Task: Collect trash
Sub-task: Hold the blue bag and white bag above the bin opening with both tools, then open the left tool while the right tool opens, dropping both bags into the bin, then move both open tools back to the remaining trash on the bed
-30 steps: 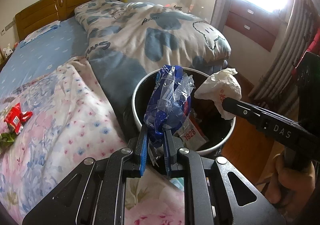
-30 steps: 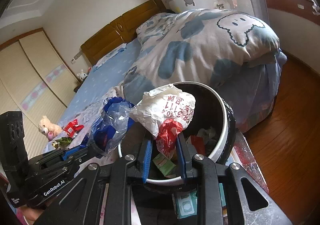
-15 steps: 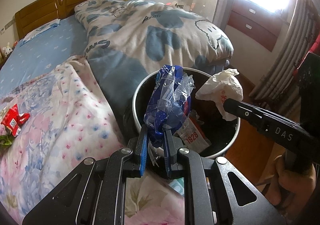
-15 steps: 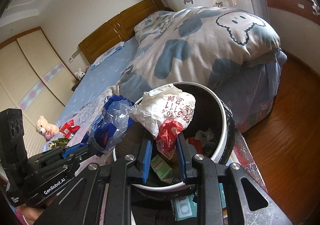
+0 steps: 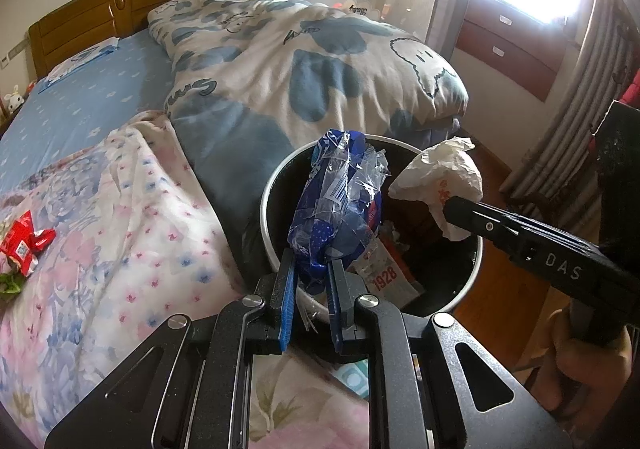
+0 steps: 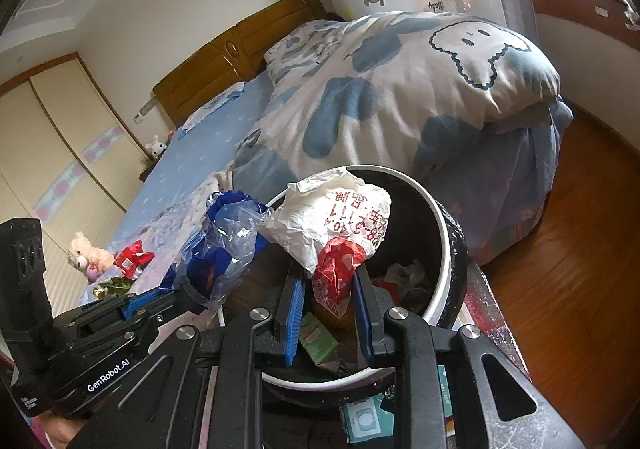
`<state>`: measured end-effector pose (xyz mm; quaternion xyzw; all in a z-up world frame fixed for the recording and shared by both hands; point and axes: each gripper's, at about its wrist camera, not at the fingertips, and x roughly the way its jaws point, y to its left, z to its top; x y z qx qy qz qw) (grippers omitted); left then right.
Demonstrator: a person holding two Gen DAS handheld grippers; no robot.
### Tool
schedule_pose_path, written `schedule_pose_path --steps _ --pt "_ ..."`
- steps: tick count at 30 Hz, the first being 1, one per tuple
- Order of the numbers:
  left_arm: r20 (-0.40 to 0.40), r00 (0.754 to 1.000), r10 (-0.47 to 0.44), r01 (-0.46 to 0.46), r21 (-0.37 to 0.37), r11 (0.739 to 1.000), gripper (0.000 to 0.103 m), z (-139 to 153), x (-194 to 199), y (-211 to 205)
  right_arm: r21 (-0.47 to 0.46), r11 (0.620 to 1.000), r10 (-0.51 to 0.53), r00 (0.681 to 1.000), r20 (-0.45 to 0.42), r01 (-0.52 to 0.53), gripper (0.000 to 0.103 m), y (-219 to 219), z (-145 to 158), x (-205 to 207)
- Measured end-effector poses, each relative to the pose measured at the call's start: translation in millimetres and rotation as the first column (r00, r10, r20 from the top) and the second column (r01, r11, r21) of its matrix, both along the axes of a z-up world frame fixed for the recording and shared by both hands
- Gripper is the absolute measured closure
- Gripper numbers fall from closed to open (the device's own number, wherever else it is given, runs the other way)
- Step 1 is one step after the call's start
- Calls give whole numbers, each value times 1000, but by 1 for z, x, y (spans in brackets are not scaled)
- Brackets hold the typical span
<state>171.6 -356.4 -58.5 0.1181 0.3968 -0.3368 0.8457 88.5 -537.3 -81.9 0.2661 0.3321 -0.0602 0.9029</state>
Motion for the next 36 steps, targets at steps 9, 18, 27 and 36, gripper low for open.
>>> schedule_pose_path --steps 9,18,27,36 --pt "-33 999 10 -10 -20 1000 59 -2 5 -2 14 1000 -5 1000 -21 5 70 -5 -3 5" --pt "-33 998 53 -54 -52 997 46 0 -4 34 27 999 -24 1000 -4 24 30 3 1 -1" --pt "-51 983 174 -177 -67 982 42 -7 -6 107 40 998 39 999 33 -40 15 51 10 3" --pt "-63 945 319 -323 -56 945 40 -18 -3 192 77 988 131 991 40 -134 14 112 4 20"
